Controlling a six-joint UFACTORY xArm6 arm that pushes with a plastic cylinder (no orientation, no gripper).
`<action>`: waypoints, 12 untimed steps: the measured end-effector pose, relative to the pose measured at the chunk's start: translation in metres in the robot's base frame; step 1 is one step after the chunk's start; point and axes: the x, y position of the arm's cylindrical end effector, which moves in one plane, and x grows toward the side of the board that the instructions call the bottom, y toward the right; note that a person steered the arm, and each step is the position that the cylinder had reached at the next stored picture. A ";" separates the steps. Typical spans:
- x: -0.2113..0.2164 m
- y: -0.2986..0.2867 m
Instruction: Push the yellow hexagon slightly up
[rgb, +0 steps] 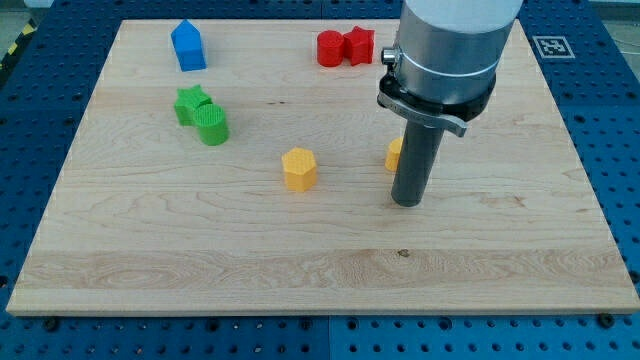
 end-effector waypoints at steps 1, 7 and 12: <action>0.008 -0.008; 0.000 -0.149; -0.017 -0.117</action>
